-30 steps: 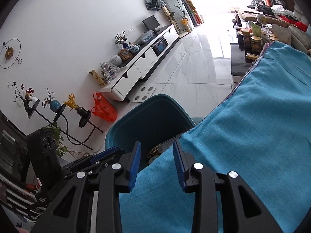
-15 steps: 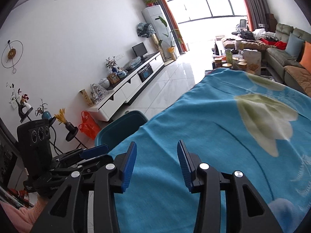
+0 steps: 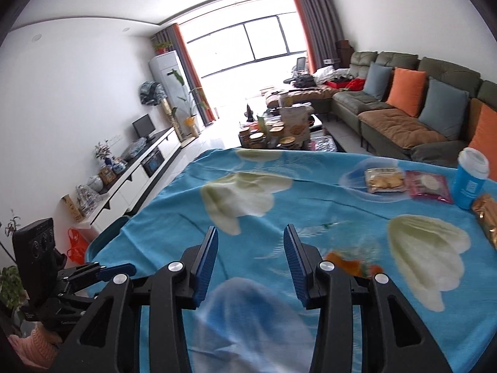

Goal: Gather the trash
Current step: 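Move both open tools back over the remaining orange peels on the table, then grasp an orange peel with the right tool while the left tool grasps another orange peel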

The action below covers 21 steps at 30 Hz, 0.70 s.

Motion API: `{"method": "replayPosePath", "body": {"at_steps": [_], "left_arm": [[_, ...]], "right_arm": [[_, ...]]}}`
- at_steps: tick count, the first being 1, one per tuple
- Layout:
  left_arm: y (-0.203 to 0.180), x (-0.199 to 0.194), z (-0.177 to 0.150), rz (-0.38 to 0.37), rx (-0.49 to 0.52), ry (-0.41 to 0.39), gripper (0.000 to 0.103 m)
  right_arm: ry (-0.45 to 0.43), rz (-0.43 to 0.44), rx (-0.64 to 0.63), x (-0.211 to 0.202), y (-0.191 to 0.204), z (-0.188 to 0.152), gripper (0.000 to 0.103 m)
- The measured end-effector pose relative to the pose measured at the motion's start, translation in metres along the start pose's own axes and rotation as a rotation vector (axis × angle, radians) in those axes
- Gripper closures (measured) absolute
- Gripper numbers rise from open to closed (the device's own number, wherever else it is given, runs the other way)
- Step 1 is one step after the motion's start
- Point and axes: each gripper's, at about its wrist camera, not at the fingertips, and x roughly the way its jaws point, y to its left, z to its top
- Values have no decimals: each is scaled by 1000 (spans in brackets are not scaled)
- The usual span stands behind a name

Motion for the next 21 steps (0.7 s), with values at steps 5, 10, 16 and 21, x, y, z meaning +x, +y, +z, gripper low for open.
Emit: {"method": "replayPosePath", "body": {"at_steps": [5,10,16,21], "left_arm": [[-19,13,7,-24,33,24,47],[-35,27,14,-37,71,46,47],[-50,40,23,-63,101,67,47],[-60,54,29,-89,118,94,47]], "right_arm": [[39,-97,32,15,-45,2,52],[68,-119,14,30,-66,1,52],[94,-122,12,37,-76,-2,73],[89,-98,28,32,-84,-2,92]]}}
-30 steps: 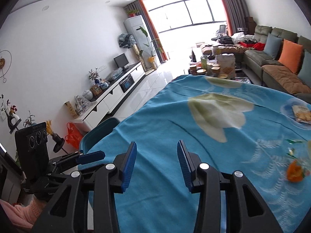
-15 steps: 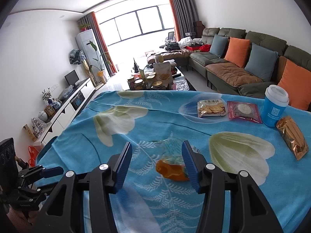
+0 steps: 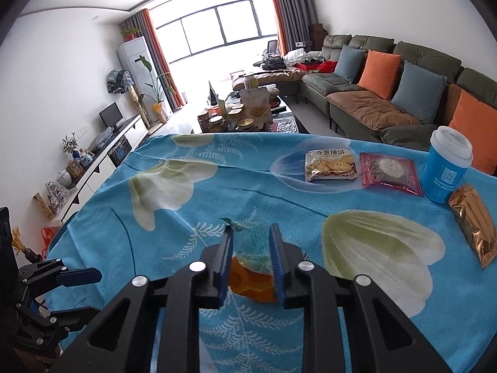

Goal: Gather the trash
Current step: 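Grasp an orange peel with the right tool while the left tool grasps another orange peel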

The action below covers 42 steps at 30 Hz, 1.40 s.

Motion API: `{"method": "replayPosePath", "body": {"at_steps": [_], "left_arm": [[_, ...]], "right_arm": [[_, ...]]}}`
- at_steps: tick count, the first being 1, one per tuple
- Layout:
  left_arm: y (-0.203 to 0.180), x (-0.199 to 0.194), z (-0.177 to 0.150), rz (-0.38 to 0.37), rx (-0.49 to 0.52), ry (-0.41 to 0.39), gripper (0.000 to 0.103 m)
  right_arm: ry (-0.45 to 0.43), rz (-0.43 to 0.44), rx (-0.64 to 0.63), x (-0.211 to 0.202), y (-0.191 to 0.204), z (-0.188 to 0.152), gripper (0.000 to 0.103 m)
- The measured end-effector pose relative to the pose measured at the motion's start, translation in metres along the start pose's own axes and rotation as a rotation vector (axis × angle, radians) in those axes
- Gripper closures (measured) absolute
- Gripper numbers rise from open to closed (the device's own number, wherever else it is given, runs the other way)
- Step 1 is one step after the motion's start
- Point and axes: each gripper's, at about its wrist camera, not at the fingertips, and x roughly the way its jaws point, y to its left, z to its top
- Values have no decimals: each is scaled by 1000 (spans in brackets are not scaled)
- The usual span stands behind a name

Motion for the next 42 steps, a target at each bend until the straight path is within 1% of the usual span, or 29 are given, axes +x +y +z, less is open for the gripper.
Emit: {"method": "replayPosePath", "body": {"at_steps": [9,16,18,20,23,30,34,36,39,42], "left_arm": [[-24,28,26,-64,46,31,47],[-44,61,46,-103,64,71,52],[-48,71,49,-101,64,89,55],[-51,79,52,-98,66,101,60],[-55,87,56,-97,73,109,63],[-61,98,63,-87,90,112,66],[-62,104,67,-84,94,120,76],[-62,105,69,-84,99,122,79],[-63,109,71,-90,103,120,89],[-62,109,71,-90,104,122,90]], "right_arm": [[-44,34,55,-19,-18,0,92],[-89,68,124,-35,-38,-1,92],[-97,74,135,-38,-42,-2,92],[-103,81,147,-39,-45,-2,92],[-109,96,168,-40,-51,-4,92],[-112,118,196,-39,-59,-7,92],[-113,121,202,-39,-61,-8,92],[-113,122,203,-40,-61,-8,92],[-114,122,206,-40,-62,-8,92],[-115,124,210,-41,-62,-9,92]]}}
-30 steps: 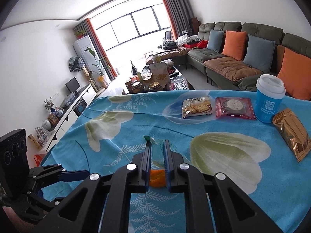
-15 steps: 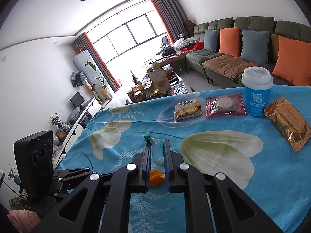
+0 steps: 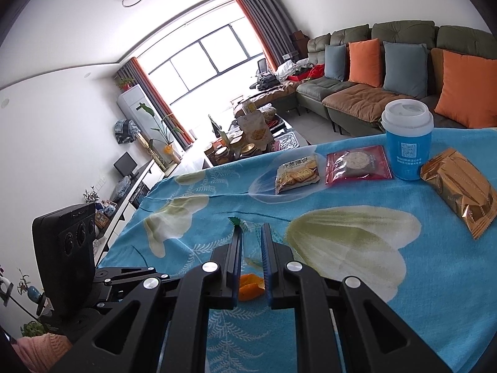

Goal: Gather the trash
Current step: 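Grasp an orange peel with the right tool while the left tool grasps another orange peel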

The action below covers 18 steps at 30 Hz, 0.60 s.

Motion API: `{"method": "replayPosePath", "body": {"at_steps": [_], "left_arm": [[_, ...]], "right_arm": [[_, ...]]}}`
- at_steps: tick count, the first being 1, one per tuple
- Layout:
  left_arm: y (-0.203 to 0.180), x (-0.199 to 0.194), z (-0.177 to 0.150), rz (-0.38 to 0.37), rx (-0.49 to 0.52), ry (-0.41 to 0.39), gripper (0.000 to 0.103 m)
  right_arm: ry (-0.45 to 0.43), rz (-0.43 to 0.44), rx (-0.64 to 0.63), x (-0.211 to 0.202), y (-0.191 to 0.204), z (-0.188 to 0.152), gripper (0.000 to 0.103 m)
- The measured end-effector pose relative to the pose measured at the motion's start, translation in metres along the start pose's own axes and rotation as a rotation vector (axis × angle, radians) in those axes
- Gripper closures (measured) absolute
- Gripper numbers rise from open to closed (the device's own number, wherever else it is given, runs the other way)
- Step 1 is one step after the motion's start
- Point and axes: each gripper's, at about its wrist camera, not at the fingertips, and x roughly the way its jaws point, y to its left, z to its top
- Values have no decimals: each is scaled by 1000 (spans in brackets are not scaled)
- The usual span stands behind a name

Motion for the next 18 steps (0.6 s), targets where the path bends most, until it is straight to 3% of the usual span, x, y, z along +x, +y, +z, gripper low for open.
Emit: {"method": "replayPosePath", "body": {"at_steps": [9,18], "left_arm": [[1,-10,-5,7,-5,-28,94],[8,-52,-22,61,-15,-99,94]], "right_arm": [[-10,7,-2,-3,2,-1,92],[-12,49,-6,-7,15,-5,92]]}}
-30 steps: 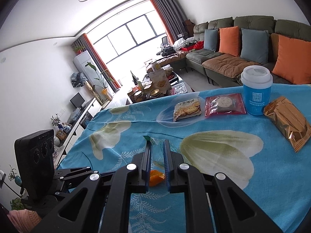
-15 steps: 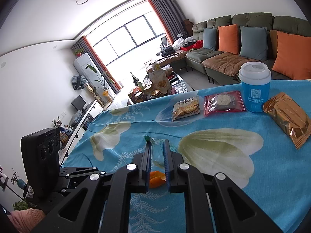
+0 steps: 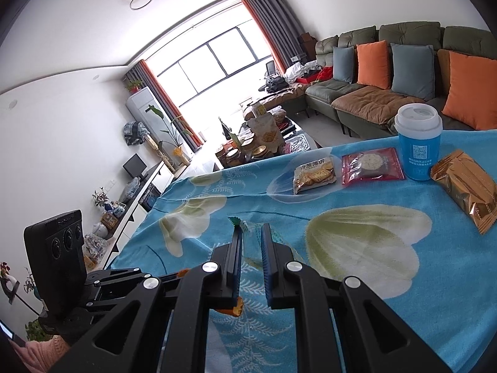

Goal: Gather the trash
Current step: 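Grasp an orange peel with the right tool while the left tool grasps another orange peel, then carry both held orange peels from the table toward the teal bin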

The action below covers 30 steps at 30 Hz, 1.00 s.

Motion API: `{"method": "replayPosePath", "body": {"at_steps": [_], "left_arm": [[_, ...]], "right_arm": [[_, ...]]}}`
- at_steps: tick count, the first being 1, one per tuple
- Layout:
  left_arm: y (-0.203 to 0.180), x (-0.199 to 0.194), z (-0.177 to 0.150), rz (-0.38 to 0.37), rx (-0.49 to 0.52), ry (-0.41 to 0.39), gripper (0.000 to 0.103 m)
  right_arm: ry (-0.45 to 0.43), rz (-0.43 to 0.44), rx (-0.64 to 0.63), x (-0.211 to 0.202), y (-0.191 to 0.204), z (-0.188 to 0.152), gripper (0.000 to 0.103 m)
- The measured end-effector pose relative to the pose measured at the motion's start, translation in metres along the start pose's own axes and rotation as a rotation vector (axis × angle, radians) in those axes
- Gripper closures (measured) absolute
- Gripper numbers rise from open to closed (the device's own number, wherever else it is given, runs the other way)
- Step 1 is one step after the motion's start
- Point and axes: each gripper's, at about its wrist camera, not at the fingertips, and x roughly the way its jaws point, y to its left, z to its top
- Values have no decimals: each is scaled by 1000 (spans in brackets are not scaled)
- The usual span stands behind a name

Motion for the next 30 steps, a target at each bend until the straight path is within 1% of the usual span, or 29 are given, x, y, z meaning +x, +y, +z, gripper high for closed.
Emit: {"method": "replayPosePath", "body": {"at_steps": [4,10,15,22,30], "left_arm": [[11,-20,-7,15,-33,-16,94],[34,-53,-27,47,-96,-41,94],[48,-83,-45,90,-122,-67,94],[72,-123,-70,129,-173,-96,94],[91,-156,-92,167,-222,-118,94]], "right_arm": [[0,28,-6,-1,12,-3,92],[8,79,-19,0,34,-9,92],[25,126,-31,5,56,-18,92],[50,178,-46,12,83,-28,92],[87,227,-68,23,110,-37,92]]}}
